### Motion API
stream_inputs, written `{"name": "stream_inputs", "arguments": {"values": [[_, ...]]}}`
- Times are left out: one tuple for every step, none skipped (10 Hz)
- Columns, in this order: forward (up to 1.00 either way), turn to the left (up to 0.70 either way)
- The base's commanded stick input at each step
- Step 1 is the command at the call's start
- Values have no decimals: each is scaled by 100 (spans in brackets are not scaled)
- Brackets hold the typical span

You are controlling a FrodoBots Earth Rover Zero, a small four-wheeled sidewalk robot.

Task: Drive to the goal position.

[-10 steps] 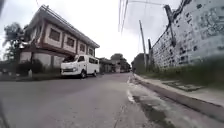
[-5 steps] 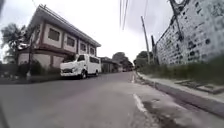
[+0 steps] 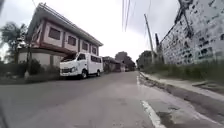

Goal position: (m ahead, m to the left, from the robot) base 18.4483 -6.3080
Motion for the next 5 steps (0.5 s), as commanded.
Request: {"name": "stream_inputs", "arguments": {"values": [[100,-40],[100,-33],[100,-8],[100,0],[100,0]]}}
